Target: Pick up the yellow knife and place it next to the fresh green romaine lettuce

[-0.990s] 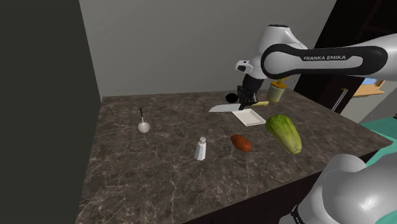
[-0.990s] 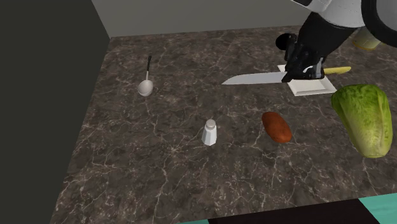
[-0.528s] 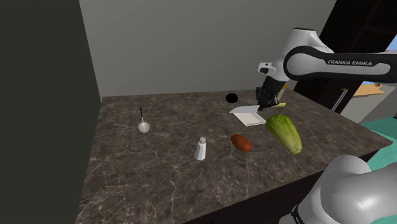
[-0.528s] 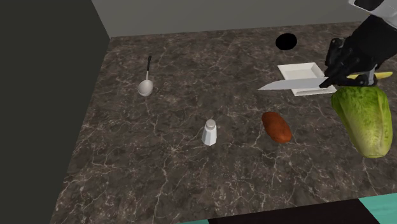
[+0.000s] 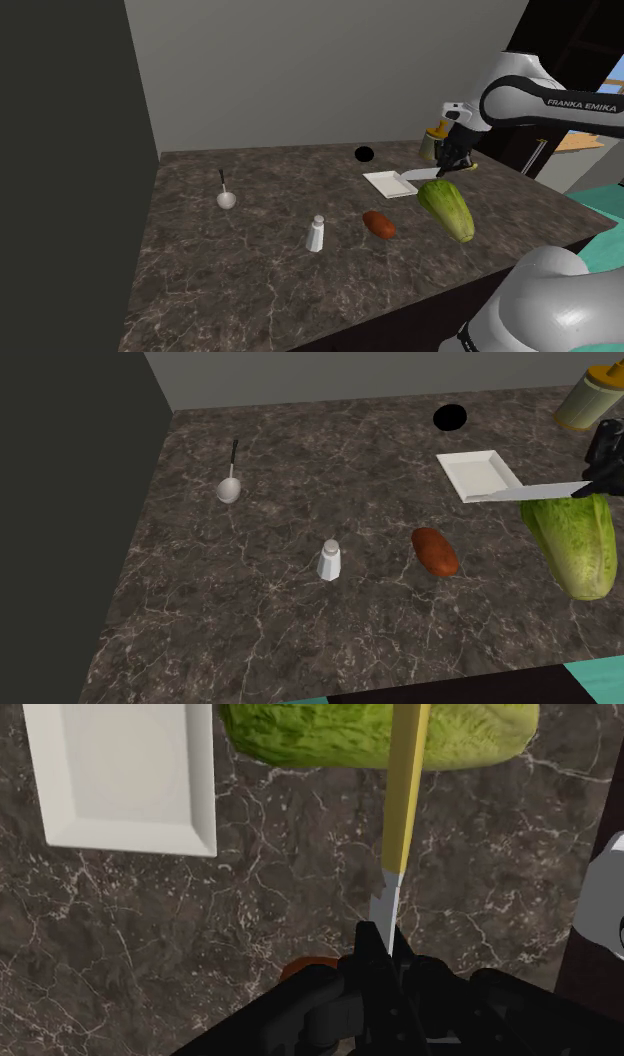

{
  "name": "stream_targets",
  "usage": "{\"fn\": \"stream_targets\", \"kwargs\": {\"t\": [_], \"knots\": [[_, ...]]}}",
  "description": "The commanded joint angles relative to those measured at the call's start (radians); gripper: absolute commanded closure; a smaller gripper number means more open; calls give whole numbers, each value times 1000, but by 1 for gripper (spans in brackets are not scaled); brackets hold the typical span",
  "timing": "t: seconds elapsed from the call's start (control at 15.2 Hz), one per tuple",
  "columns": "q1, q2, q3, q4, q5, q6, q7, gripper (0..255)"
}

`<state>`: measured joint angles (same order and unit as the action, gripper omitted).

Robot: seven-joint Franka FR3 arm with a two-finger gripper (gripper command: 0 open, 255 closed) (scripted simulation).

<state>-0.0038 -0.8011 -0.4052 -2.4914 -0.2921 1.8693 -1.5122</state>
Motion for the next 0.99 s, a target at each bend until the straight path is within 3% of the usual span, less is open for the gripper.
{"fn": "stream_targets", "kwargs": {"t": [0.0,0.46,0.92], "knots": [[-22,-13,-42,5,-26,-10,-50,255],[-87,-37,-187,50,-109,-44,-220,255],[-112,-6,-347,150,-173,-62,-394,255]]}}
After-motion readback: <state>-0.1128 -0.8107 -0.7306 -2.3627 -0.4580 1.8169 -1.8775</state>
